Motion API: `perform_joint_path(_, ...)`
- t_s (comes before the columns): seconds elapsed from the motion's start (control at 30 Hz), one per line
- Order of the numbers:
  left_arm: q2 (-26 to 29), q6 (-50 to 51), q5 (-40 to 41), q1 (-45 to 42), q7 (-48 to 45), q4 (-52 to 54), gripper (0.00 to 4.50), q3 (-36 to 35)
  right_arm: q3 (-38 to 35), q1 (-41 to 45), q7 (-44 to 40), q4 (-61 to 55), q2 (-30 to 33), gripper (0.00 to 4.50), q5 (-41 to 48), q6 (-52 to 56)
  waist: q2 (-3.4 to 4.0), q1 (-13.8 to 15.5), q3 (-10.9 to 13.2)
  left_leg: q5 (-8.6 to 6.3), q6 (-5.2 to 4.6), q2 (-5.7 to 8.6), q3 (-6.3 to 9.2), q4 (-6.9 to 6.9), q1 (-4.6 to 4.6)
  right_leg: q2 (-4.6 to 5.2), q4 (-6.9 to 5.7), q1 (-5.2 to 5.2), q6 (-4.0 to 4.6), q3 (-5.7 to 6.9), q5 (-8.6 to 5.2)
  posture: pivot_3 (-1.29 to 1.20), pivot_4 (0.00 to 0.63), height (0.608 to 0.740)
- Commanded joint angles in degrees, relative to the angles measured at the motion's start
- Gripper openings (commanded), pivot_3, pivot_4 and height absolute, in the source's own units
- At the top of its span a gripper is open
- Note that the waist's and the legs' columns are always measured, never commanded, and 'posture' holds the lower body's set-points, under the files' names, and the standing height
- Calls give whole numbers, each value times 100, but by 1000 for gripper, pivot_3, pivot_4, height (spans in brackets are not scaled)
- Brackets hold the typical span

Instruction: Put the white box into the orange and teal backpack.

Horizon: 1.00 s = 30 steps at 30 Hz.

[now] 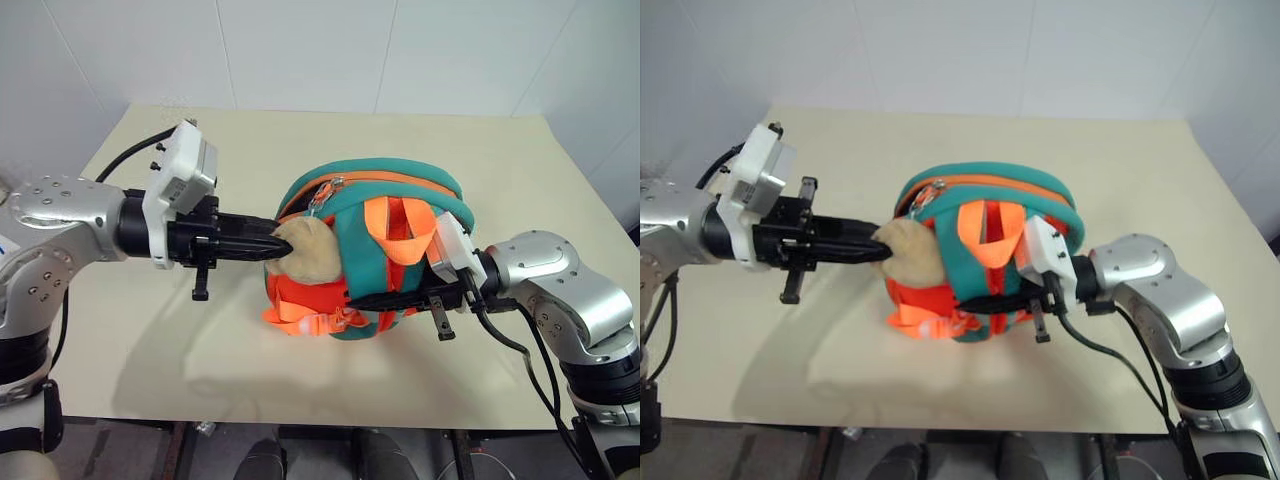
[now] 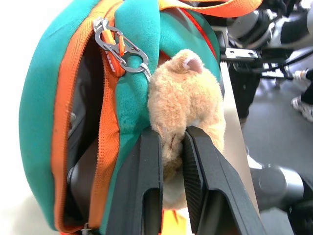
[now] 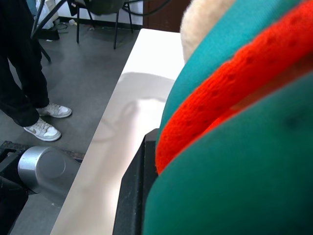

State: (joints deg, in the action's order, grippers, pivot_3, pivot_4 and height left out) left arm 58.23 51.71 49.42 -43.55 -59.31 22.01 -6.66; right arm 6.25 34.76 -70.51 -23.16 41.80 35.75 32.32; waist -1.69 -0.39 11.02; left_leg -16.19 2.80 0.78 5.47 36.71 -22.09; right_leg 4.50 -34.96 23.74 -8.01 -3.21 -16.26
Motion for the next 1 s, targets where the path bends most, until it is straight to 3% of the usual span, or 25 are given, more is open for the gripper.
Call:
perform_joint_path(0.03, 299, -375, -277, -282, -268, -281, 279, -231, -80, -47, 2, -137, 84, 535, -43, -124, 2, 3, 1, 0, 0, 0, 0, -2, 0, -1, 0, 1, 0, 1, 0, 0, 150, 740)
perform_joint_path(0.53, 333, -826, -873, -273, -440, -999, 279, -123, -79, -103, 45, -160, 101, 535, -85, -151, 3, 4, 2, 0, 0, -1, 0, -5, 0, -1, -2, 1, 0, 1, 0, 0, 150, 740)
perform_joint_path(0.8, 131, -710, -775, -205, -428, -875, 2744, -23, -54, -38, 30, -90, 67, 535, -111, -180, 3, 38, 2, 0, 0, 0, 3, 0, -1, -1, -4, -3, 0, 2, 0, 0, 150, 740)
perform_joint_path(1.0, -79, -397, -492, -17, -329, -333, 2744, 65, -38, -3, 33, -57, 48, 535, -125, -174, 3, 25, 2, 0, 0, 0, 3, 0, -4, 0, -12, -3, -3, 3, 1, 0, 150, 740)
